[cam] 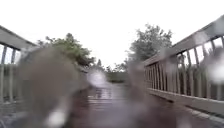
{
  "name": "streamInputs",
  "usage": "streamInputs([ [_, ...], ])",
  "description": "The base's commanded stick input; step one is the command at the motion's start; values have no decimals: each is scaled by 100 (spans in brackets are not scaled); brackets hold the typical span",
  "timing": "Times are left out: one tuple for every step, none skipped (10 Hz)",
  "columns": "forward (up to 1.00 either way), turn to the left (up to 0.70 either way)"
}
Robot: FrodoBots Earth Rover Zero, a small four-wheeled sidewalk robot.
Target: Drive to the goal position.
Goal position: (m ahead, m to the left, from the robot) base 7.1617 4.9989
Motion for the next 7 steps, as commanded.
streamInputs([
  [70,0],
  [70,0],
  [70,0],
  [70,0],
  [70,0],
  [70,2],
  [70,14],
])
